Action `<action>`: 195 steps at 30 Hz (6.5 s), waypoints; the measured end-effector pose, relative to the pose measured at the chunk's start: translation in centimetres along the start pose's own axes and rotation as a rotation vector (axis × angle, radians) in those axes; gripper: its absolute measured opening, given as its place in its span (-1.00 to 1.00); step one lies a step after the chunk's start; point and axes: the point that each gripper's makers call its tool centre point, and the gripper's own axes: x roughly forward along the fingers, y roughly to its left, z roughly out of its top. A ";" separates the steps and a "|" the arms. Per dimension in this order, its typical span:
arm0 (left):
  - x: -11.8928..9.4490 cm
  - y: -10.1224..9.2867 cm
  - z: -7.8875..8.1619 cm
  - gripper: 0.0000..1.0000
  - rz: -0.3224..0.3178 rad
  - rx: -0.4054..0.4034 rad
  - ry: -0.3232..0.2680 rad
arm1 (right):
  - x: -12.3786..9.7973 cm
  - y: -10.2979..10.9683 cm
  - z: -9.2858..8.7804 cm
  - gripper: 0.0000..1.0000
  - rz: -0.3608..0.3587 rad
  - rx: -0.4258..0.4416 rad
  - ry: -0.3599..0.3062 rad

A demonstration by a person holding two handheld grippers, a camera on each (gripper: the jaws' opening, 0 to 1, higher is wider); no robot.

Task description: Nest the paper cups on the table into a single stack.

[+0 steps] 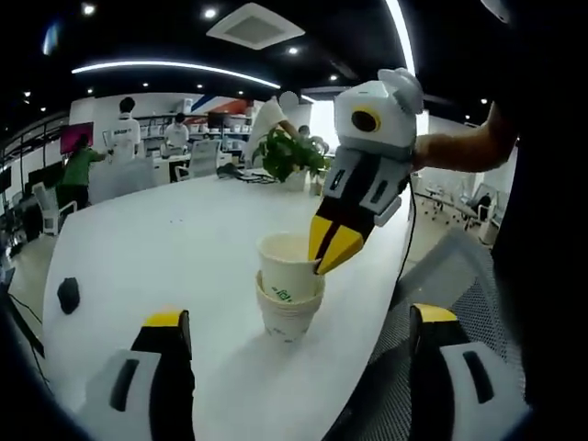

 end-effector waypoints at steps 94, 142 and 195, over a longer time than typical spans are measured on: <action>3.7 -0.2 -3.3 0.75 -0.088 0.055 0.080 | -1.0 -1.4 -0.6 -0.23 -0.135 0.069 -0.173; 10.2 1.5 -5.9 -0.15 -0.140 0.140 0.129 | 2.0 -3.1 -2.3 -0.05 -0.269 0.223 -0.225; 15.7 9.5 -0.3 -0.20 -0.124 0.206 0.114 | 1.3 -14.2 -0.3 -0.10 -0.311 0.214 -0.239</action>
